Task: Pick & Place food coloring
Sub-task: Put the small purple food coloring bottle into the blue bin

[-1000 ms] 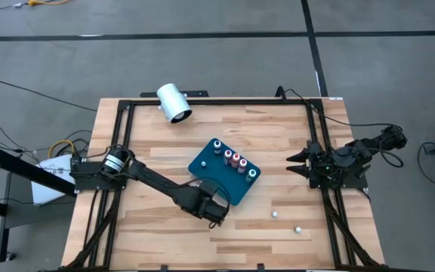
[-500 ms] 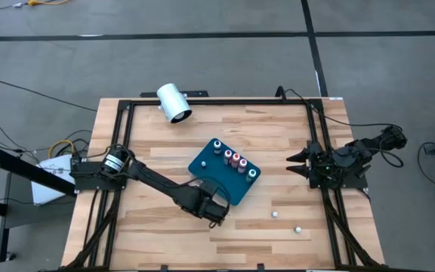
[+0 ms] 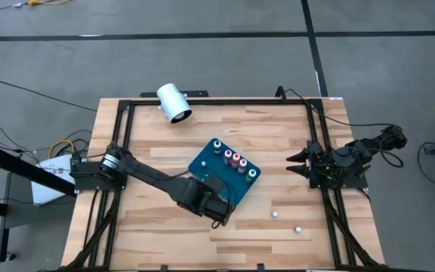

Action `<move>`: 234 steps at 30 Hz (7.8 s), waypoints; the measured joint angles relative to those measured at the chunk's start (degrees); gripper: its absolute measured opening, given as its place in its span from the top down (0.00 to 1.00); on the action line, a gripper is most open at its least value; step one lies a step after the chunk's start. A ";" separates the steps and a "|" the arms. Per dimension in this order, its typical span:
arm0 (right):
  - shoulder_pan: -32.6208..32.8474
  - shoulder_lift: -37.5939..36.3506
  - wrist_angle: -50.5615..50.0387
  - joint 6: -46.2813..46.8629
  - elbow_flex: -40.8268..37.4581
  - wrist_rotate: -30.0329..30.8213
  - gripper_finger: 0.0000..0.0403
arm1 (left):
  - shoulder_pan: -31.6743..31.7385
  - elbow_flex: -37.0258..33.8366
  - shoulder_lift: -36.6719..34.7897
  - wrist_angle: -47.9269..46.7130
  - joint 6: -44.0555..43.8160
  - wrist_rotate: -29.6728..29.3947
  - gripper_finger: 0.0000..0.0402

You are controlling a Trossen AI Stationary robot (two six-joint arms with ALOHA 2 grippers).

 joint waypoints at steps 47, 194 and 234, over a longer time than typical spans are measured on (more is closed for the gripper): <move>0.00 0.00 -1.68 0.46 0.00 0.00 0.54 | 14.02 -18.19 0.22 13.36 16.02 -8.42 0.88; 0.00 0.00 -1.68 2.87 0.01 0.19 0.55 | 19.23 -23.14 0.17 10.60 46.52 5.24 0.82; 0.00 0.00 -1.61 2.54 0.02 1.68 0.54 | 19.69 -17.65 0.15 -0.94 58.08 6.27 0.82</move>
